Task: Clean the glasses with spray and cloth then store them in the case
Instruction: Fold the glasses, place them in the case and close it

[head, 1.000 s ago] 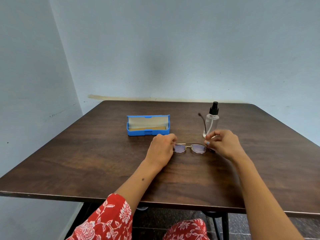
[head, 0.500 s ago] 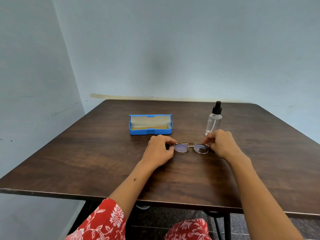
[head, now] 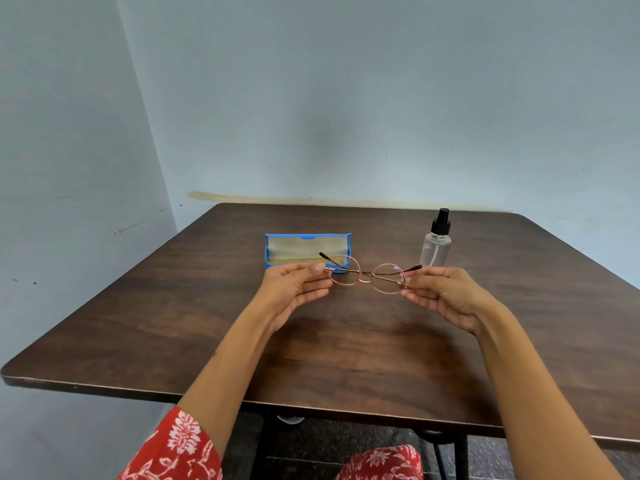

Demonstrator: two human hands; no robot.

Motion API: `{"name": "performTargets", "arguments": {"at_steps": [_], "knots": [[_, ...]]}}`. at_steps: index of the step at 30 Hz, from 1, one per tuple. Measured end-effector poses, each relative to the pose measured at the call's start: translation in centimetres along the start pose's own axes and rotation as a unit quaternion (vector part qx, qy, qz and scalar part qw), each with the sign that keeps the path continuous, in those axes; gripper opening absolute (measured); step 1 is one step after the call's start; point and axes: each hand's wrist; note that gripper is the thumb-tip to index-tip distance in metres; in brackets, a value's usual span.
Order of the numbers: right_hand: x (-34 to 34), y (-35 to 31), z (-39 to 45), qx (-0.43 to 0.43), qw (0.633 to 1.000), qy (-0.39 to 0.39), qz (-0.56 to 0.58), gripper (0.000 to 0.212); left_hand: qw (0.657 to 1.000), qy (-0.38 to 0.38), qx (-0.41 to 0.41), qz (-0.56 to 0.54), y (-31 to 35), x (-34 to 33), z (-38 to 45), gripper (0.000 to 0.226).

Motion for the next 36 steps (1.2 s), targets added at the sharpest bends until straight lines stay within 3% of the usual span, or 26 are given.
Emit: {"name": "performTargets", "arguments": {"at_steps": [11,25,31,36], "knots": [[-2.7,0.8,0.8,-0.016,0.997,-0.037,0.073,0.017,0.999,0.042,-0.024,0.022,0.6,2.7,-1.1,0.013],[-6.5,0.6,3.0,0.054,0.997,-0.05,0.033,0.013,0.996,0.068,-0.064,0.015,3.2,5.3,-0.5,0.01],[-8.6,1.0,5.7,0.108,0.984,0.037,-0.136,0.01,0.974,0.142,-0.108,0.139,4.5,5.1,1.6,0.011],[-9.2,1.9,8.4,0.103,0.956,0.119,-0.248,0.015,0.951,0.187,-0.125,0.214,4.0,5.2,3.7,0.013]]}}
Point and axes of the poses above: each hand's wrist, its own z-axis towards the middle knuckle, its own x-axis out of the back of the hand, y = z × x, and after that the axes turned 13 degrees about -z, right-handed
